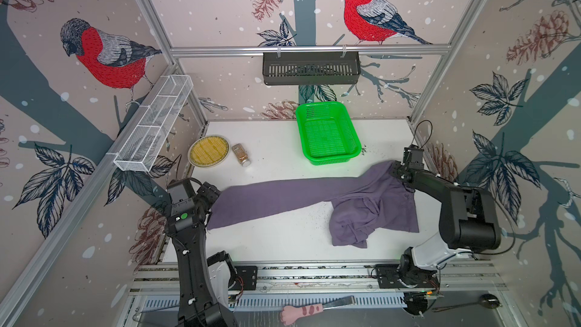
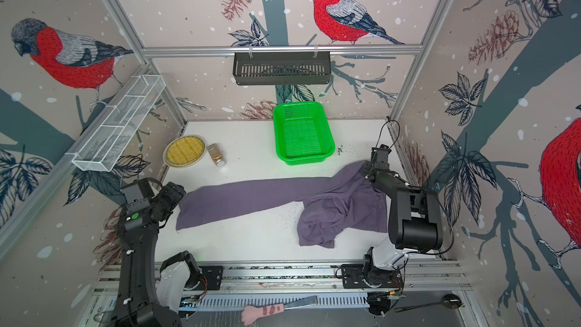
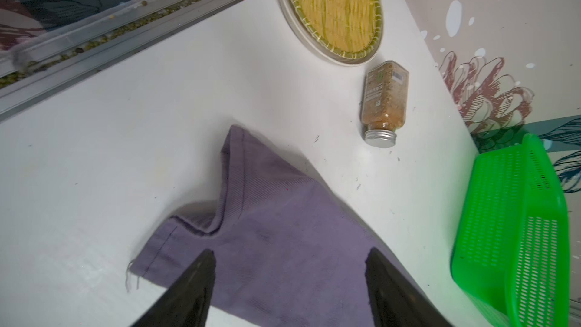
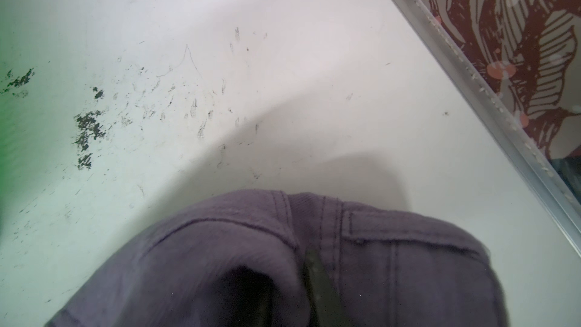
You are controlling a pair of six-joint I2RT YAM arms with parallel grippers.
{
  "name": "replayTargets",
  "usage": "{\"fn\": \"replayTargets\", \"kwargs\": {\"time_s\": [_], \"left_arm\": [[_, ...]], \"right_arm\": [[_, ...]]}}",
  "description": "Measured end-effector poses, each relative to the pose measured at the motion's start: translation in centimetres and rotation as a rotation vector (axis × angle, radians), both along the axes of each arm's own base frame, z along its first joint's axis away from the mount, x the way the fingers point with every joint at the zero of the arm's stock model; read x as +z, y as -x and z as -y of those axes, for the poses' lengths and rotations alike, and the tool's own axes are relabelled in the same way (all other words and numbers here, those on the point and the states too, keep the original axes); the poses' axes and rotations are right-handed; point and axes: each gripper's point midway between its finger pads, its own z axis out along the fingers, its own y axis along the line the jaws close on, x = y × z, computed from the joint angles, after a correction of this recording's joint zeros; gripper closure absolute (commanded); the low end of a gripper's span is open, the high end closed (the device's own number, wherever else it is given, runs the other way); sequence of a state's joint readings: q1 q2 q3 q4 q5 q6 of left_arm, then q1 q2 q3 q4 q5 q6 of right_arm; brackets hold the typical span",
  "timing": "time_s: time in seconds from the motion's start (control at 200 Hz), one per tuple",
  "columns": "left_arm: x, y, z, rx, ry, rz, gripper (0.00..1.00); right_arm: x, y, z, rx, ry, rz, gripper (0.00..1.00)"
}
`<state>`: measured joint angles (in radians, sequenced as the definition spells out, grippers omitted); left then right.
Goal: Fold and stack the trousers
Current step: Flatten out the trousers at the center of the table.
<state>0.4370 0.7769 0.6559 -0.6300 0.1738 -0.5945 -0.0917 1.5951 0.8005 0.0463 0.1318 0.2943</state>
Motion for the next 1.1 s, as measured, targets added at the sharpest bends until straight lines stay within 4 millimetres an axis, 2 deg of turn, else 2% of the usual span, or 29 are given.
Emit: {"fn": "replayTargets", "kwargs": {"time_s": [0.135, 0.265, 0.41, 0.45, 0.625, 0.755, 0.91, 1.101], "left_arm": [[-2.5, 1.6, 1.2, 0.044, 0.051, -0.110, 0.25], [-3.7, 3.2, 1.7, 0.103, 0.085, -0.164, 0.25], [-5.4, 4.7, 2.3, 0.137, 0.105, -0.245, 0.25], [-5.9, 4.8, 2.8, 0.129, 0.111, -0.263, 0.26], [-10.0, 6.0, 4.7, 0.104, 0.139, -0.394, 0.34], [-11.2, 5.6, 4.7, 0.119, 0.127, -0.434, 0.40], [-12.0, 4.4, 3.8, 0.148, 0.092, -0.437, 0.47], [-13.3, 3.9, 3.2, 0.165, 0.066, -0.442, 0.68]], "right_arm": [[0.3, 0.0, -0.4, 0.020, 0.023, 0.000, 0.47], [2.2, -0.3, -0.1, 0.017, 0.056, 0.036, 0.32], [5.6, -1.1, -0.2, 0.015, 0.082, 0.113, 0.30], [6.4, -1.2, -0.5, 0.023, 0.086, 0.128, 0.26], [8.5, -0.7, -2.2, 0.072, 0.095, 0.162, 0.24], [10.2, -0.2, -3.5, 0.106, 0.078, 0.200, 0.24], [10.8, 1.1, -5.0, 0.153, 0.016, 0.221, 0.22], [10.2, 3.3, -6.2, 0.200, -0.034, 0.203, 0.20]]}}
